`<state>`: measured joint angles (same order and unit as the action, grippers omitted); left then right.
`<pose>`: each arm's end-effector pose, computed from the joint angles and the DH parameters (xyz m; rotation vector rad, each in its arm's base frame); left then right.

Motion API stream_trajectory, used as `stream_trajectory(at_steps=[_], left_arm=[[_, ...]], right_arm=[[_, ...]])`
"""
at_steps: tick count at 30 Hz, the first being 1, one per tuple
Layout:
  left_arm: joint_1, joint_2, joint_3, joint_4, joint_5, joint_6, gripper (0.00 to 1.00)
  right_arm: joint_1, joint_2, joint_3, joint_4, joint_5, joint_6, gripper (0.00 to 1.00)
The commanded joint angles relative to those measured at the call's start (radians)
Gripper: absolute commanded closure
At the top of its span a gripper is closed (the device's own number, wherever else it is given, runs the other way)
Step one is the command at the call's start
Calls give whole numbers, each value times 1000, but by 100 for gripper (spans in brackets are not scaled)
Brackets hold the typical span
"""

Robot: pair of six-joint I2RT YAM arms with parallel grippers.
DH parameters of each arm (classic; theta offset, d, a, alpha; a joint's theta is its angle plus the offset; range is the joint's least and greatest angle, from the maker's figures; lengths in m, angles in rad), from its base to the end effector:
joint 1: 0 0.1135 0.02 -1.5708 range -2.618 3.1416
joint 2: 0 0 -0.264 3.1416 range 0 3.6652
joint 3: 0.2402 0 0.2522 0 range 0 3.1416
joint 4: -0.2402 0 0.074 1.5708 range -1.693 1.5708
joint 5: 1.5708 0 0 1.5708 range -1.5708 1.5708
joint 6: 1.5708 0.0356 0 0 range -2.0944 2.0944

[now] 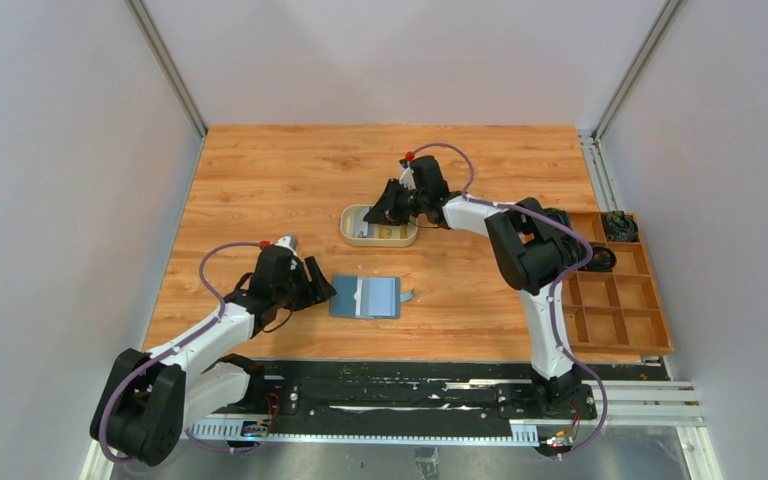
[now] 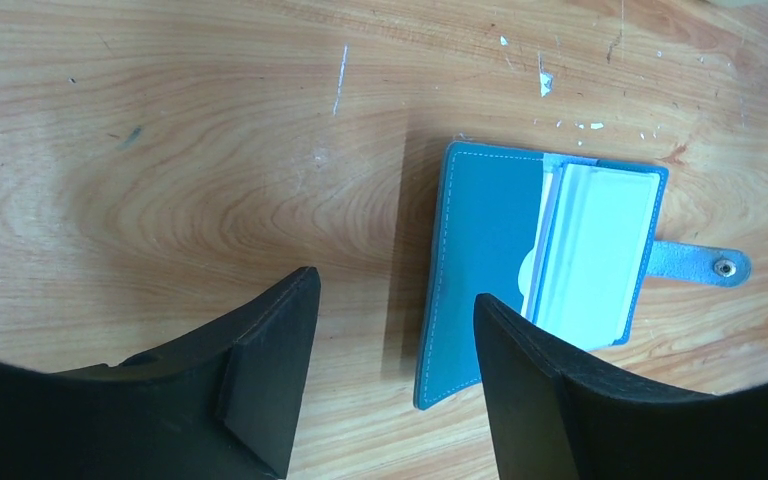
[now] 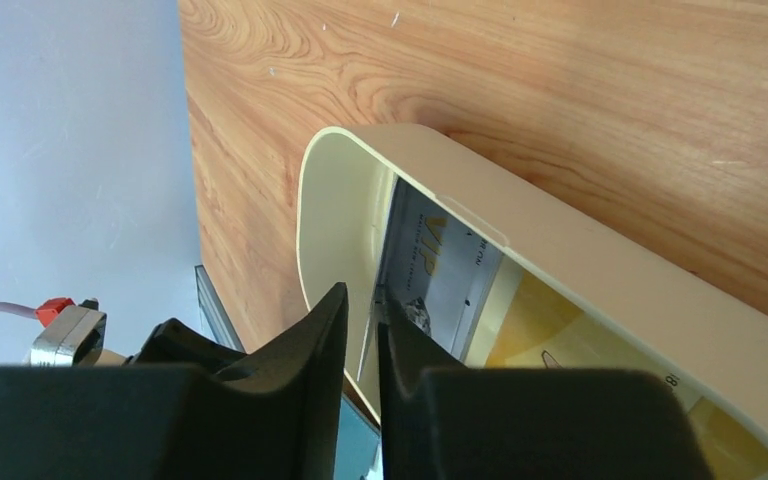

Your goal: Take the credit cards out of the card holder

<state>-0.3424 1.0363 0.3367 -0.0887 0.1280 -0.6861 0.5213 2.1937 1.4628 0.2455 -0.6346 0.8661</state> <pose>0.1762 -0.0676 0.1513 -0.3546 2.4211 -0.6328 0.4120 0.2610 0.1612 -0.0534 2.3098 1.4462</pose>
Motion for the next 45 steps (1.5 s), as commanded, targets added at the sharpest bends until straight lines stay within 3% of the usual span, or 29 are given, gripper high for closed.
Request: stream_trajectory(at_steps=[1,7,9,10,14,20,26,32,35,39,42,45], left_arm=[[8,-13,28,-24,-10,21,34],[10,-22,51,-28,-5,29,30],[10,-37,73,-34,3,42,2],[10,-44,98,-53,-2,62,0],[10,-80,238,-166,-71,156,0],[10,-73,414,-193,-97,232,0],[10,111,670,-352,93,408,0],[10,123,676,-312,369,504,0],[10,95,678,-313,289,473,0],[10,55,673,-320,16,442,0],[10,30,646,-290,-34,442,0],[10,34,647,-290,-47,451,0]], right_arm=[[22,17,50,-73,27,-47,75],[29,-9,71,-158,59,-111,56],[29,-26,82,-201,74,-152,50],[29,-35,88,-228,84,-173,48],[29,-76,124,-369,138,-271,36],[28,-182,127,-468,225,-367,33],[28,-301,58,-473,252,-404,32],[27,-447,-46,-473,297,-453,31],[23,-510,-94,-466,309,-489,30],[14,-589,-183,-394,290,-519,30],[15,-650,-275,-269,293,-519,27],[14,-669,-281,-310,362,-537,27]])
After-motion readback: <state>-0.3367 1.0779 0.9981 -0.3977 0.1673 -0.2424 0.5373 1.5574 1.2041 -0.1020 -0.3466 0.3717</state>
